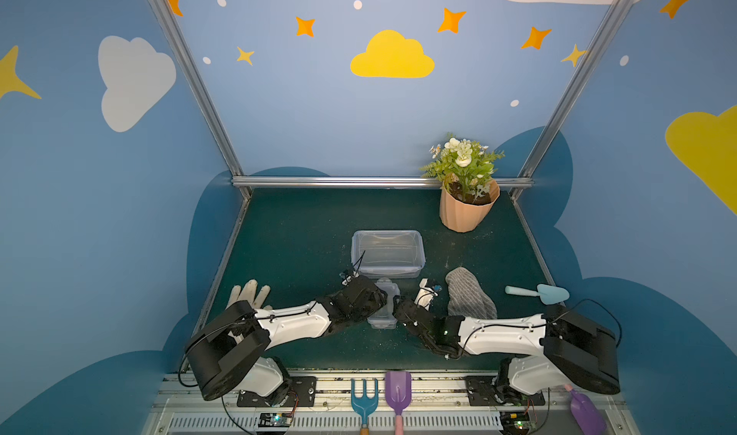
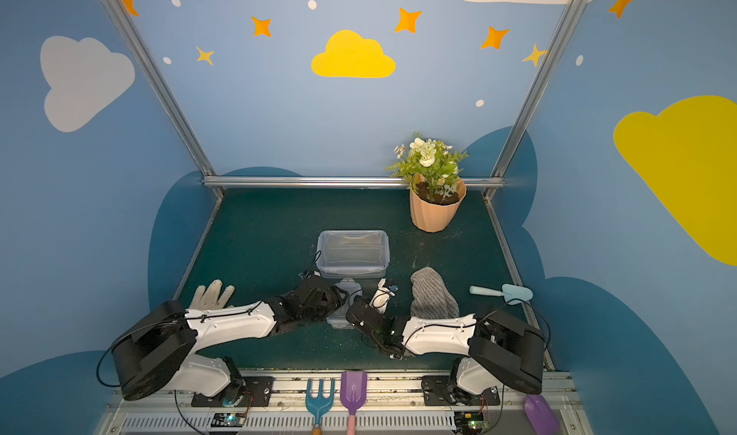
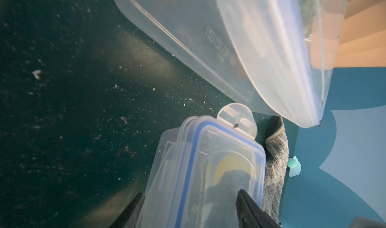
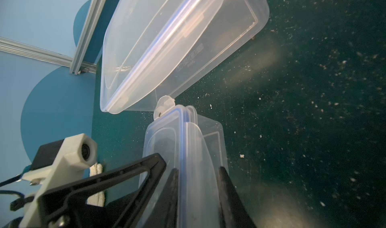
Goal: Wipe the insides of the lunch boxes
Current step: Open the fastener of the lunch box.
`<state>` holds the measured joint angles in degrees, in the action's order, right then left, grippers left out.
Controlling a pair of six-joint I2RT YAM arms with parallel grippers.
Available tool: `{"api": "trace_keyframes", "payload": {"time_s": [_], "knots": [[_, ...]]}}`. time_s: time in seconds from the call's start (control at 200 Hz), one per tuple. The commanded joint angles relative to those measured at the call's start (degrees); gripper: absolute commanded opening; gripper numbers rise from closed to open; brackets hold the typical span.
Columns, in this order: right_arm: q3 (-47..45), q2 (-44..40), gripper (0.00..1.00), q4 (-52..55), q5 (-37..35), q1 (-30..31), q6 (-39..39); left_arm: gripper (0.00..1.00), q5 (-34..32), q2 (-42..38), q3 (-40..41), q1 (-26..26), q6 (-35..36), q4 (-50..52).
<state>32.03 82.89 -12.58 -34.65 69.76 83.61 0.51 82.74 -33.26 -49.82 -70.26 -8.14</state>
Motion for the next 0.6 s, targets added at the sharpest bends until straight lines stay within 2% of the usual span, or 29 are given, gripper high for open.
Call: {"api": "trace_keyframes", "payload": {"time_s": [0.0,0.14,0.596], "knots": [[0.17,3.24,0.0,10.69,9.61,0.82,-3.13,0.65,4.0,3.98,0.99,-1.38,2.14,10.87],[0.51,3.01,0.0,12.18,9.44,0.73,-3.46,0.62,2.92,4.11,0.74,-1.59,1.97,10.87],[5.61,3.01,0.0,22.95,10.39,0.95,-6.45,0.62,-0.41,4.44,0.74,-4.92,0.84,11.35]]}}
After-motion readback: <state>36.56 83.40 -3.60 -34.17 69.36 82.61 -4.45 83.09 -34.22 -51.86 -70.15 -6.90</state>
